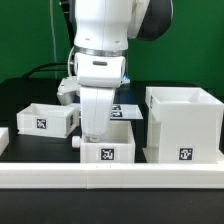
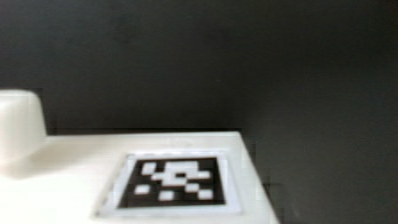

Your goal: Assemble drawer

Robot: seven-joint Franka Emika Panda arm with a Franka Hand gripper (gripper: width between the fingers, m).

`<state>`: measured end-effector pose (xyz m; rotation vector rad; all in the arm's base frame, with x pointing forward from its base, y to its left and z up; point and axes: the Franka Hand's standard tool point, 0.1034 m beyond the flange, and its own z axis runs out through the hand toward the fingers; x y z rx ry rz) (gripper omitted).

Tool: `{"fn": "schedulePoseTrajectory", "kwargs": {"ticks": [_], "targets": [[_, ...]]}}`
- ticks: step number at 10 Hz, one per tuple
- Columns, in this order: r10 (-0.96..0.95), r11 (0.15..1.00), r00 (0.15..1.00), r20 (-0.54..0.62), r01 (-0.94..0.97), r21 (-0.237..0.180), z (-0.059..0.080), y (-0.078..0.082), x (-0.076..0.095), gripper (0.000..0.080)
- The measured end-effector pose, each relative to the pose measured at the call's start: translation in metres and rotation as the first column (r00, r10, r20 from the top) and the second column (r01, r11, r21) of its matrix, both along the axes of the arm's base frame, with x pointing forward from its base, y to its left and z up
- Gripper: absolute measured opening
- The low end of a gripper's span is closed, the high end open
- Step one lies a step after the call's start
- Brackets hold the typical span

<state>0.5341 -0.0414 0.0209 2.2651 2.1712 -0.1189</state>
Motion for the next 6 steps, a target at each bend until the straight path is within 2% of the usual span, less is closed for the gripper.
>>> {"fn": "schedulePoseTrajectory", "kwargs": {"ticks": [1, 2, 4, 6], "targets": [[0.003, 1.0, 1.0, 0.013, -0.003, 0.001, -0.001, 0.001, 0.0, 0.0042], [0.009, 1.0, 1.0, 0.005, -0.009, 0.006, -0.005, 0.007, -0.005, 0.0042], [-0.003, 1.0, 1.0, 0.02, 0.003, 0.015, -0.007, 0.02, -0.004, 0.0042], [-0.026, 1.0, 0.999, 0.038, 0.025, 0.015, -0.007, 0.019, -0.001, 0.0042]]}}
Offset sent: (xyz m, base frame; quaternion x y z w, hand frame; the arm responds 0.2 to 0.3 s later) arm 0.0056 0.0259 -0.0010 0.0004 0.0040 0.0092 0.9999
